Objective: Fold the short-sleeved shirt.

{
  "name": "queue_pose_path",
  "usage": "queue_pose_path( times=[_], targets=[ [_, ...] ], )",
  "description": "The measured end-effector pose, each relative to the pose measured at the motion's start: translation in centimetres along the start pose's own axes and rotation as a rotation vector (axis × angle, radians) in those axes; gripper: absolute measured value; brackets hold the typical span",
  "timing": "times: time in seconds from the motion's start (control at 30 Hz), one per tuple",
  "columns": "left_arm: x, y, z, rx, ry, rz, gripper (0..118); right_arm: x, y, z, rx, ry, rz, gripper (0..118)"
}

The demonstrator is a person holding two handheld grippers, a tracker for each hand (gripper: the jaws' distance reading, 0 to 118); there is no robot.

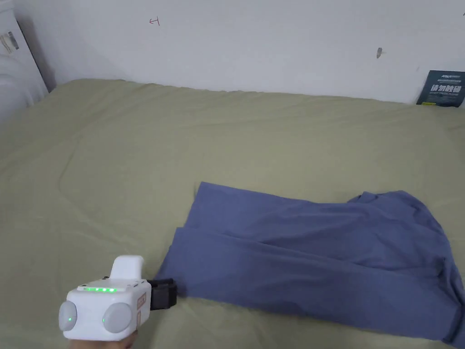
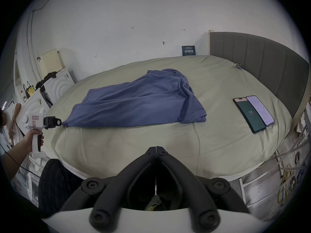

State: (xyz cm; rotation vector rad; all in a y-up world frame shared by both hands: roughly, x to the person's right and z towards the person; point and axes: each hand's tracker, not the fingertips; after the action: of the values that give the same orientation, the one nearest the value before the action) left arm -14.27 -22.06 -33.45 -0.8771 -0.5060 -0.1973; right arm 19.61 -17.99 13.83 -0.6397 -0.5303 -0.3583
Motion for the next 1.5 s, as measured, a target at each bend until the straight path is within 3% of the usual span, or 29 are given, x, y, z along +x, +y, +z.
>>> queue_pose_path(
  times=[0.07,0.1,0.13,0.17,0.2,0.23,0.27,0.3,0.33,0.37,0.47,0.57,0.6,0.63,0.67,0.7,0.73,0.77,0.8,0.97,1.07,1.27,1.5],
  targets=[
    [0.0,-0.2,-1.4,-0.032,0.017,-0.016,96,0.3,0.3,-0.3,-0.009,-0.011,0.001,0],
    [0.3,0.1,-1.8,-0.033,0.028,-0.03,71,0.4,0.5,-0.6,-0.015,-0.025,0.006,0],
    [0.7,0.2,-2.0,-0.039,0.04,-0.051,30,0.7,0.7,-0.9,-0.021,-0.041,0.014,0],
    [1.2,-0.2,-1.7,-0.036,-0.008,-0.06,17,1.2,1.1,-1.4,-0.027,-0.058,0.028,1],
    [1.7,-0.2,-1.7,-0.036,-0.057,-0.052,14,1.6,1.4,-1.8,-0.029,-0.074,0.037,1],
    [2.5,-0.4,-1.7,-0.026,0.005,-0.078,8,1.9,2.0,-2.8,-0.034,-0.097,0.049,7],
    [2.9,-0.4,-1.7,-0.021,0.019,-0.115,7,2.6,2.7,-3.8,-0.045,-0.114,0.062,29],
    [3.3,-0.5,-1.0,-0.018,0.007,-0.101,7,3.3,3.3,-4.8,-0.06,-0.138,0.07,67],
    [3.4,-0.5,-0.7,-0.009,-0.003,-0.092,7,4.2,4.1,-6.3,-0.074,-0.139,0.067,113],
    [3.5,-0.5,-0.2,0.006,-0.01,-0.079,6,5.0,4.7,-7.9,-0.113,-0.145,0.066,118],
    [4.1,0.0,1.6,0.024,-0.014,-0.085,5,7.1,6.3,-10.9,-0.103,-0.162,0.055,118],
    [3.7,0.8,2.8,0.035,-0.016,-0.071,5,8.5,7.7,-14.1,-0.191,-0.213,0.003,118],
    [3.5,0.9,3.0,0.034,-0.021,-0.054,5,9.0,8.1,-14.8,-0.235,-0.184,-0.018,117],
    [3.3,0.9,3.1,0.029,-0.029,-0.043,5,9.4,7.7,-15.3,-0.25,-0.17,-0.042,98],
    [3.2,0.8,3.2,0.02,-0.035,-0.035,4,9.5,7.9,-15.4,-0.241,-0.175,-0.037,57],
    [2.6,1.2,2.8,0.013,-0.042,-0.029,3,9.4,7.9,-15.4,-0.234,-0.113,-0.05,15],
    [2.5,1.1,3.0,0.003,-0.053,-0.029,1,9.1,8.1,-14.9,-0.208,-0.046,-0.075,9],
    [2.7,1.0,3.3,0.003,-0.045,-0.041,1,8.8,8.4,-14.2,-0.228,-0.083,-0.059,9],
    [2.8,1.0,3.6,0.011,-0.033,-0.061,1,9.0,8.8,-13.7,-0.223,-0.059,-0.069,9],
    [2.1,2.4,7.1,0.081,-0.08,-0.019,1,9.6,12.2,-8.2,-0.092,0.024,-0.198,9],
    [2.5,2.8,10.9,0.117,-0.113,-0.054,1,9.0,13.5,-4.5,-0.057,0.018,-0.11,9],
    [2.0,0.8,16.3,0.146,-0.094,-0.052,1,8.6,10.7,-1.7,-0.18,0.016,-0.072,9],
    [0.8,-4.8,10.6,-0.019,-0.103,0.005,4,8.7,2.6,-4.7,-0.191,-0.029,-0.093,10]
  ],
)
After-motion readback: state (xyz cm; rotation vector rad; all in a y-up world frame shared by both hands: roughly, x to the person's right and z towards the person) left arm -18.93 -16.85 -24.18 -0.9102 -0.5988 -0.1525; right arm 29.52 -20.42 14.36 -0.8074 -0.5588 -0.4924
